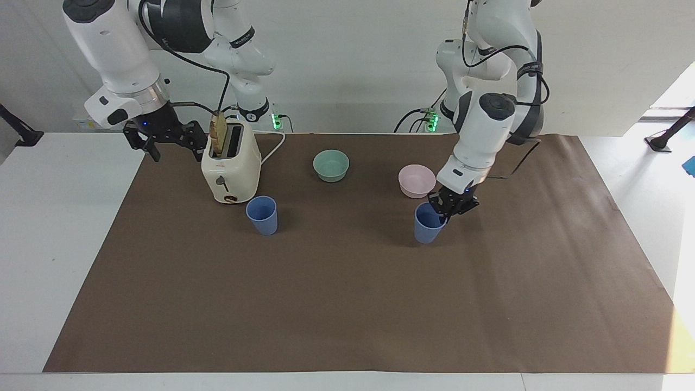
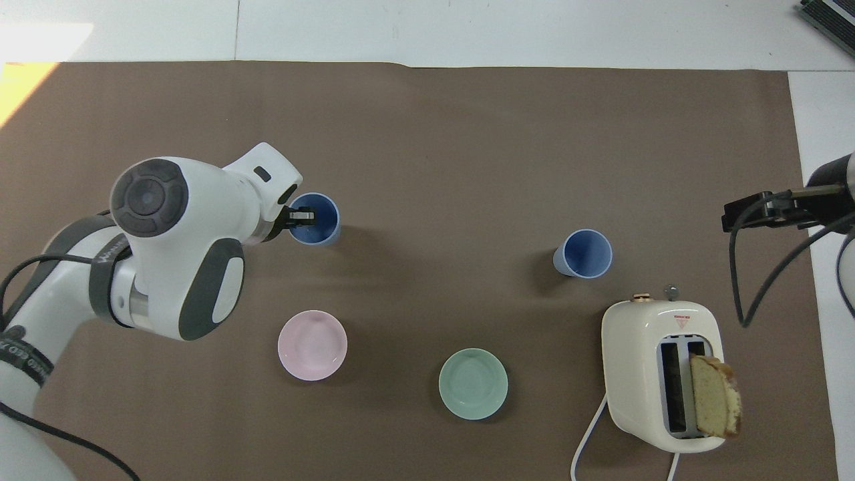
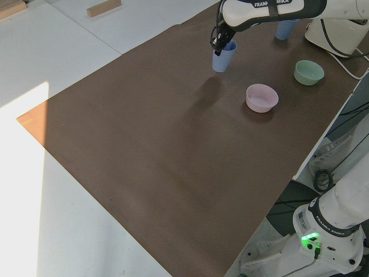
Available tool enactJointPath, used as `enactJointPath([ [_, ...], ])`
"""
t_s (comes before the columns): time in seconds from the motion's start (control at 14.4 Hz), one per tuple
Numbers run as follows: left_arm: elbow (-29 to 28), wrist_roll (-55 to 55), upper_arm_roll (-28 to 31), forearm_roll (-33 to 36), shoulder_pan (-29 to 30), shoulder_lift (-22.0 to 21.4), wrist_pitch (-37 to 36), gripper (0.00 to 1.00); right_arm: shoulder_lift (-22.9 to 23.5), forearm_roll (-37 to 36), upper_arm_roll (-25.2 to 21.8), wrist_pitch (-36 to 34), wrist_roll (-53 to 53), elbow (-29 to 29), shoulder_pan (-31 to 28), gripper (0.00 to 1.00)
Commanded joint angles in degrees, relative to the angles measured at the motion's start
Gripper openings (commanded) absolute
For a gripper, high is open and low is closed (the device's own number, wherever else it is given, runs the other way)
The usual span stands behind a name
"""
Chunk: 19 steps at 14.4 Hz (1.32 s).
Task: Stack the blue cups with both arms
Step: 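Move the blue cup toward the table center with the left gripper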
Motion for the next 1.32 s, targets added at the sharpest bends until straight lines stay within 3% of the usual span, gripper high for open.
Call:
enactJointPath([
  [0.0, -2.72, -5.52, 1.11, -0.1, -5.26, -0.27, 3.53, 0.0, -1.27, 1.53, 0.19, 0.96, -0.35, -1.63, -0.81, 1.0],
  [0.35, -4.83, -8.69, 1.03, -0.27, -9.14, 0.26, 4.76, 0.01, -1.27, 1.53, 0.19, 0.96, -0.26, -1.63, -0.81, 1.0],
  [0.42, -4.84, -9.13, 1.02, -0.97, -9.31, 0.26, 4.76, 0.13, -1.27, 1.53, 0.19, 1.04, -0.26, -1.63, -0.81, 1.0],
  [0.56, -4.66, -8.61, 1.02, -3.87, -9.31, 0.35, 4.5, 0.83, -1.27, 1.53, 0.19, 1.05, -0.26, -1.71, -0.81, 1.0],
  [0.63, -4.31, -8.43, 1.02, -3.96, -9.23, 0.35, 4.33, 1.0, -1.27, 1.53, 0.19, 1.05, -0.09, -1.71, -0.81, 1.0],
  [0.9, -3.52, -8.08, 1.11, -3.96, -8.7, 0.35, 3.62, 1.0, -1.27, 1.87, 0.27, 3.49, 0.79, -3.81, -0.64, 1.0],
  [1.04, -2.12, -7.82, 1.72, -3.44, -8.26, -0.88, 0.48, 1.0, -1.18, 3.63, 0.27, 11.56, 0.88, -9.34, 0.15, 1.0],
  [1.25, -1.23, -2.57, 1.82, -3.35, -4.67, -5.34, -4.88, 1.0, 1.88, 3.72, 0.36, 18.34, 1.49, -13.04, 2.34, 1.0],
])
